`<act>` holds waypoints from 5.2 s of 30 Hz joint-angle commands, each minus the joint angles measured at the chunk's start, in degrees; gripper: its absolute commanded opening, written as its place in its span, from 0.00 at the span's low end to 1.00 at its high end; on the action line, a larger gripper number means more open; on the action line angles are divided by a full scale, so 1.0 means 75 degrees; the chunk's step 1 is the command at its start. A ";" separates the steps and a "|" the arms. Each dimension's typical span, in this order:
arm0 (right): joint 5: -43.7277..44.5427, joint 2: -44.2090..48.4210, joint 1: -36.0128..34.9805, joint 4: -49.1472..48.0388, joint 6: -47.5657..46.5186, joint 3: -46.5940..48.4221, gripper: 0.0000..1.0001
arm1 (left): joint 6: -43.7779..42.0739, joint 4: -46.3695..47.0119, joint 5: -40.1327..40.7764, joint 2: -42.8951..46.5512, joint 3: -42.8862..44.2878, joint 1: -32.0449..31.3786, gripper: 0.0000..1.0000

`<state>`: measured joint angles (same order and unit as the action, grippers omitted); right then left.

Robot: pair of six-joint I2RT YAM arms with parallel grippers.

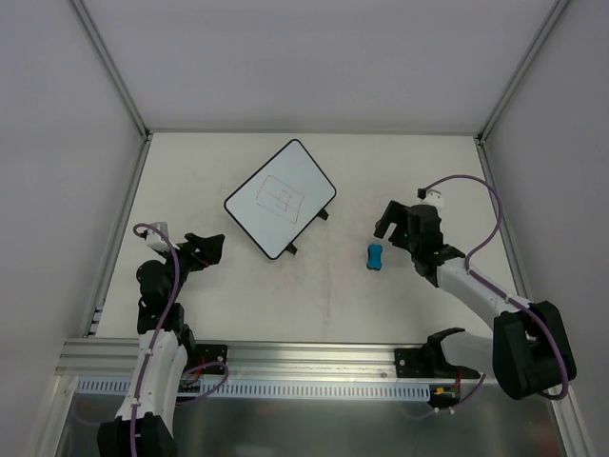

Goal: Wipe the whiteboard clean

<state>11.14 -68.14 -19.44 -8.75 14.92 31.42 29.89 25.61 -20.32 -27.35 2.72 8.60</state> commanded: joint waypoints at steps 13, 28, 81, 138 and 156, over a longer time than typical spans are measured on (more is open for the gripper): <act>0.0131 -0.1742 -0.0664 0.2172 -0.0770 0.2255 0.99 | -0.0024 0.0359 0.0049 -0.0173 -0.0398 -0.0033 0.99; 0.0261 -0.2950 -0.0923 0.3885 -0.0700 0.3335 0.69 | -0.0059 0.0371 0.0095 -0.0150 -0.0398 -0.0034 0.99; 0.0543 -0.2774 -0.1427 0.3980 0.0214 0.2643 0.49 | -0.0083 0.0371 0.0060 -0.0068 -0.0410 -0.0069 0.99; 0.0109 -0.2165 -0.1814 0.4273 -0.0852 0.4165 0.00 | 0.0350 0.0896 -0.0337 0.0777 -0.0702 -0.0092 0.99; -0.0102 -0.3359 -0.2634 0.2738 -0.2095 0.6638 0.00 | 0.1030 0.4130 -0.1909 -0.2317 -0.0198 -0.0092 0.99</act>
<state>10.94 -92.03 -38.72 17.43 2.46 77.84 36.99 49.56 -32.64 -44.77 2.61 8.23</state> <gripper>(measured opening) 0.334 0.990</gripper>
